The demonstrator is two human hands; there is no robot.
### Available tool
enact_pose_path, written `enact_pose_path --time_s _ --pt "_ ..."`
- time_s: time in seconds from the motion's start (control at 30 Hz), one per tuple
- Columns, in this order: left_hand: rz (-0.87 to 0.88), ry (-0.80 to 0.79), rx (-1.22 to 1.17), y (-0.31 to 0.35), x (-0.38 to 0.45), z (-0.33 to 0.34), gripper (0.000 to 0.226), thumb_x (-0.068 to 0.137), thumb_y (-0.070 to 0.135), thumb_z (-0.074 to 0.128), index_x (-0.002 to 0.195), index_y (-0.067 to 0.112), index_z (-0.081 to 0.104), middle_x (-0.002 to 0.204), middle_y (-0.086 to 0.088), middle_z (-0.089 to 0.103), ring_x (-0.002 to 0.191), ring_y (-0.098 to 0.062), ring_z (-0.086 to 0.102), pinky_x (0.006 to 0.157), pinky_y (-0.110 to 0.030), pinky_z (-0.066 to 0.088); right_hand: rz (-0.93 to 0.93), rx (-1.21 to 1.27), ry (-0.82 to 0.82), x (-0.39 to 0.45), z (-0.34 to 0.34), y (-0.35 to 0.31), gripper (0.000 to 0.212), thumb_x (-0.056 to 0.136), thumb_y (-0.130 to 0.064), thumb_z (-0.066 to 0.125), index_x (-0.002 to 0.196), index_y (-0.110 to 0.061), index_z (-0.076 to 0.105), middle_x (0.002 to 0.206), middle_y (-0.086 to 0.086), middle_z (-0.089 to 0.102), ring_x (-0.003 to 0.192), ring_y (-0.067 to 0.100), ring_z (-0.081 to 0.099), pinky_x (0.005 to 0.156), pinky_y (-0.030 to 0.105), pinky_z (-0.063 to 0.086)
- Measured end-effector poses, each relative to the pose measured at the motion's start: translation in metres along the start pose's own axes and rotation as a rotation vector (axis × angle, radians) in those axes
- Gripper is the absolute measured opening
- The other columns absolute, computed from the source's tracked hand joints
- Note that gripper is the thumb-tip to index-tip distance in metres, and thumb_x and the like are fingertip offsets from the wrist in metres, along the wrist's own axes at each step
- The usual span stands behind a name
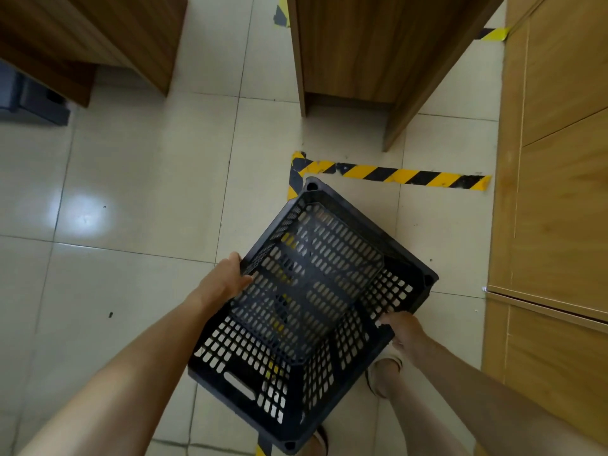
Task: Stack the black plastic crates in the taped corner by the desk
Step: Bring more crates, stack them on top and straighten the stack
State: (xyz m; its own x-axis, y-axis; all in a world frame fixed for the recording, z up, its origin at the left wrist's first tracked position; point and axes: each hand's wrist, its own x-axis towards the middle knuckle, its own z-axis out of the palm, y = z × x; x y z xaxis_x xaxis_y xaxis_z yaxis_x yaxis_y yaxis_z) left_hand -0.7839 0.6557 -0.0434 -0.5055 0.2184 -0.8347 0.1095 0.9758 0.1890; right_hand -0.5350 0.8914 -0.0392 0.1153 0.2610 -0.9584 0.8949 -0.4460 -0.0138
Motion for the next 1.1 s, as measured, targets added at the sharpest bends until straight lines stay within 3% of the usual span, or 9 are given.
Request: enact_pose_path --time_s 0.13,0.3,0.43,0.53,0.63,0.77,0.83,0.93,1.1 --pt "0.043 0.036 0.062 -0.022 -0.044 -0.015 0.03 0.089 0.031 0.06 0.11 0.018 0.043 0.107 -0.006 0.06 0.09 -0.021 0.063 0.083 -0.043 0.057 -0.103 -0.078 0.0 -0.033 0.0 -0.01 0.028 0.086 -0.012 0.059 0.112 -0.004 0.053 0.11 0.014 0.056 0.1 0.03 0.053 0.094 0.042 0.047" --pt "0.033 0.092 0.177 -0.032 -0.122 -0.059 0.028 0.094 0.033 0.054 0.111 0.017 0.04 0.11 -0.009 0.061 0.089 -0.02 0.058 0.082 -0.038 0.052 -0.277 -0.199 0.014 -0.092 -0.005 -0.041 0.017 0.086 -0.017 0.058 0.101 -0.009 0.061 0.106 0.007 0.063 0.086 0.021 0.056 0.07 0.029 0.047" --pt "-0.001 0.194 0.259 -0.026 -0.205 -0.127 0.034 0.097 0.042 0.048 0.119 0.017 0.04 0.117 -0.007 0.061 0.099 -0.024 0.062 0.082 -0.038 0.052 -0.386 -0.28 -0.002 -0.167 -0.015 -0.086 0.021 0.086 -0.02 0.061 0.101 -0.006 0.062 0.105 0.012 0.064 0.095 0.028 0.061 0.088 0.041 0.053" --pt "-0.012 0.335 0.281 -0.026 -0.276 -0.178 0.032 0.097 0.048 0.043 0.112 0.02 0.039 0.114 -0.005 0.064 0.098 -0.024 0.063 0.083 -0.042 0.054 -0.505 -0.329 -0.032 -0.238 -0.021 -0.127 0.023 0.089 -0.015 0.058 0.106 0.001 0.061 0.106 0.016 0.066 0.097 0.032 0.063 0.085 0.04 0.054" --pt "-0.042 0.46 0.305 -0.031 -0.343 -0.216 0.034 0.098 0.049 0.041 0.111 0.018 0.038 0.113 -0.005 0.064 0.099 -0.026 0.064 0.073 -0.036 0.05 -0.65 -0.396 -0.018 -0.311 -0.023 -0.159 0.021 0.084 -0.017 0.062 0.097 -0.001 0.064 0.107 0.02 0.068 0.098 0.036 0.065 0.089 0.046 0.055" --pt "-0.152 0.59 0.257 -0.054 -0.429 -0.254 0.035 0.096 0.048 0.043 0.111 0.016 0.04 0.112 -0.006 0.065 0.1 -0.029 0.064 0.07 -0.037 0.045 -0.858 -0.573 0.011 -0.423 -0.01 -0.184 0.017 0.087 -0.018 0.055 0.096 -0.006 0.064 0.103 0.015 0.066 0.094 0.033 0.063 0.075 0.034 0.051" --pt "-0.211 0.646 0.195 -0.074 -0.476 -0.268 0.035 0.094 0.049 0.045 0.11 0.018 0.044 0.112 -0.006 0.065 0.101 -0.028 0.063 0.074 -0.039 0.049 -0.982 -0.644 0.007 -0.478 0.005 -0.194 0.017 0.092 -0.019 0.05 0.097 -0.006 0.061 0.1 0.014 0.064 0.09 0.031 0.061 0.073 0.033 0.048" --pt "-0.294 0.745 0.098 -0.11 -0.551 -0.276 0.036 0.09 0.049 0.047 0.114 0.022 0.05 0.112 -0.001 0.067 0.102 -0.024 0.063 0.078 -0.038 0.05 -1.193 -0.805 -0.012 -0.559 0.037 -0.2 0.013 0.096 -0.019 0.045 0.093 -0.009 0.053 0.097 0.013 0.059 0.089 0.029 0.056 0.082 0.038 0.049" --pt "-0.44 0.801 -0.051 -0.171 -0.676 -0.25 0.033 0.089 0.046 0.053 0.115 0.026 0.056 0.108 0.007 0.066 0.096 -0.016 0.061 0.074 -0.033 0.046 -1.52 -1.09 -0.098 -0.686 0.101 -0.162 0.015 0.098 -0.02 0.04 0.101 -0.012 0.052 0.101 0.012 0.056 0.097 0.03 0.055 0.092 0.041 0.047"
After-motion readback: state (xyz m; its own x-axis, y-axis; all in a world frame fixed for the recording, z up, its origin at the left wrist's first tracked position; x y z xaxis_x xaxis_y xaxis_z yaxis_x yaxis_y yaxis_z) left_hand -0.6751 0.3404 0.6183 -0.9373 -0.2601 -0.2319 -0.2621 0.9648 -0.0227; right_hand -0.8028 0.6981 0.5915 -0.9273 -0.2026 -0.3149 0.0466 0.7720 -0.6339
